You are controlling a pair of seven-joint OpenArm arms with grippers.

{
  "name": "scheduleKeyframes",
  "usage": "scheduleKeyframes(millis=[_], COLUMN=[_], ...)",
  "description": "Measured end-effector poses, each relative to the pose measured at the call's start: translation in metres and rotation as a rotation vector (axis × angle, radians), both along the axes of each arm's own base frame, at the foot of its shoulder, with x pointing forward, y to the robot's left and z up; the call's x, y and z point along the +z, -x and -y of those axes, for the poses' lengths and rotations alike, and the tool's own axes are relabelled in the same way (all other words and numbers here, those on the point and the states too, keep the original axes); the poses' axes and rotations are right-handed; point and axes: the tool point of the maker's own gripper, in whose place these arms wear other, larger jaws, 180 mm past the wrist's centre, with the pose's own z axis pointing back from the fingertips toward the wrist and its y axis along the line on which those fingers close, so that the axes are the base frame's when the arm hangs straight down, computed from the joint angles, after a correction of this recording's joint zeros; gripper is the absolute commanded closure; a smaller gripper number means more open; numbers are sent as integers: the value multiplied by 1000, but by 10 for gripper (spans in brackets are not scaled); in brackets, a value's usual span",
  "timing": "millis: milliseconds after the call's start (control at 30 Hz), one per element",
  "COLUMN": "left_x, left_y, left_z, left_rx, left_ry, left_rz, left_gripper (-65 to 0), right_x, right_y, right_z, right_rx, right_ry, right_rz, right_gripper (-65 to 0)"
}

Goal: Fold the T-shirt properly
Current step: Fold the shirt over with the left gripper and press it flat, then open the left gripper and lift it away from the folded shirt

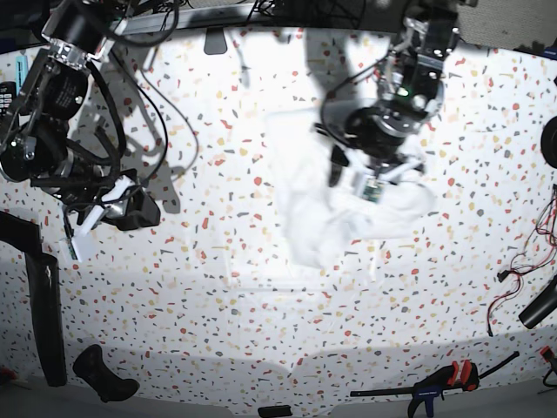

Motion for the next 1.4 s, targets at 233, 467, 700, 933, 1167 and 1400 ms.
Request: scheduleKeyframes(millis=[233, 467, 700, 933, 1167, 1400], left_x=[3, 12, 30, 79, 138, 98], left_y=[6, -14, -44, -54, -52, -10], left_z=[27, 28, 21, -9, -88, -166], left_rx=[-100, -128, -127, -123, 67, 190], left_ry=[-11, -59, -122, -189, -312, -339], left_rz=[8, 6, 20, 159, 267, 82], left_gripper=[-254, -254, -254, -254, -254, -254], right_x=[0, 2, 20, 31, 31, 38], right_y=[0, 0, -7, -12, -9, 24], right_z=[0, -1, 9, 24, 22, 9], right_rx=[1, 6, 20, 14, 20, 62], right_ry=[-1, -8, 10, 66, 74, 189], right_rz=[0, 6, 48, 68, 71, 94], right_gripper=[-234, -234, -235, -235, -235, -235])
